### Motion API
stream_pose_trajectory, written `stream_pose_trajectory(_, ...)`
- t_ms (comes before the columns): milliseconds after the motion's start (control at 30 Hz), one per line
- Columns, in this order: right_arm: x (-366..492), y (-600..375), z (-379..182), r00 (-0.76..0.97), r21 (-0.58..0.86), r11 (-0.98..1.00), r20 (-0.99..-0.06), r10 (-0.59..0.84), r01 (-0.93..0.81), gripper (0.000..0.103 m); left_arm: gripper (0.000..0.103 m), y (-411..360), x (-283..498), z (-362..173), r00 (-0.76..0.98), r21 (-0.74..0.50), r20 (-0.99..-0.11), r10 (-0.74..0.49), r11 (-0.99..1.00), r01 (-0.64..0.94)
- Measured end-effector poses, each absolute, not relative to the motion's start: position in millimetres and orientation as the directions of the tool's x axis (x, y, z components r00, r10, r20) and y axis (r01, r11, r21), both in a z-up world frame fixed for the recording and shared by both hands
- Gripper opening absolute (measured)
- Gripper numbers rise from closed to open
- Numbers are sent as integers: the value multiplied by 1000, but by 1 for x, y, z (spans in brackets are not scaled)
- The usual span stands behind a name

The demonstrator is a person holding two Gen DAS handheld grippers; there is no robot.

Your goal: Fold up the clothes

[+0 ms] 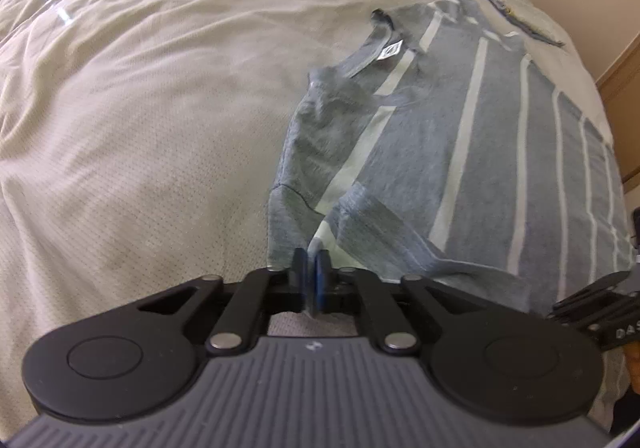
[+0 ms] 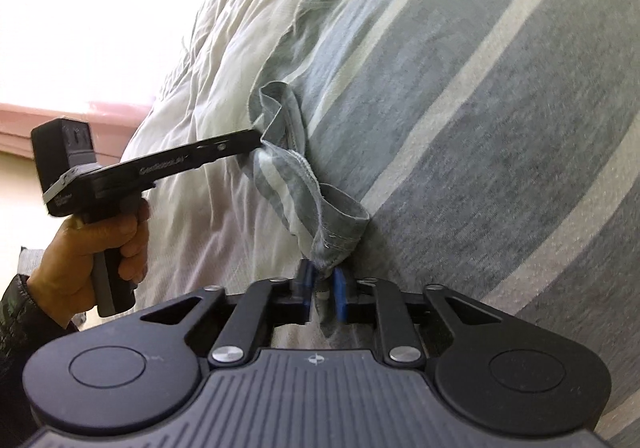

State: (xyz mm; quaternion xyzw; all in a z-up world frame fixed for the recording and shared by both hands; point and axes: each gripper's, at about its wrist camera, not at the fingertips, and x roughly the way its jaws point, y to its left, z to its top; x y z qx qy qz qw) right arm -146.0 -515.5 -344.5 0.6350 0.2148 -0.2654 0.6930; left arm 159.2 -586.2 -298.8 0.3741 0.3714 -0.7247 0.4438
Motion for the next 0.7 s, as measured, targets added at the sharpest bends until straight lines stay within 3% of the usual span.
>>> stream_pose_trajectory(167, -138, -513, -344, 799, 795, 80, -599, -45, 601, 5, 0, -586, 172, -292, -299, -184, -872, -388, -305, 934)
stream_pose_trajectory(367, -140, -515, -351, 777, 774, 79, -629, -21, 628, 5, 2, -586, 170, -306, -268, -163, -894, -360, -297, 941)
stream_pose_trajectory(467, -145, -516, -345, 766, 761, 95, -643, -23, 642, 14, 4, -584, 169, -309, -246, -141, -898, -366, -290, 947)
stream_pose_trajectory(567, -148, -517, -335, 754, 746, 116, -656, -42, 656, 17, 16, -579, 170, -302, -215, -106, -892, -397, -279, 954)
stream_pose_trajectory(700, -147, -522, -329, 731, 724, 102, -676, -90, 682, 20, 16, -570, 170, -279, -233, -112, -863, -448, -279, 954)
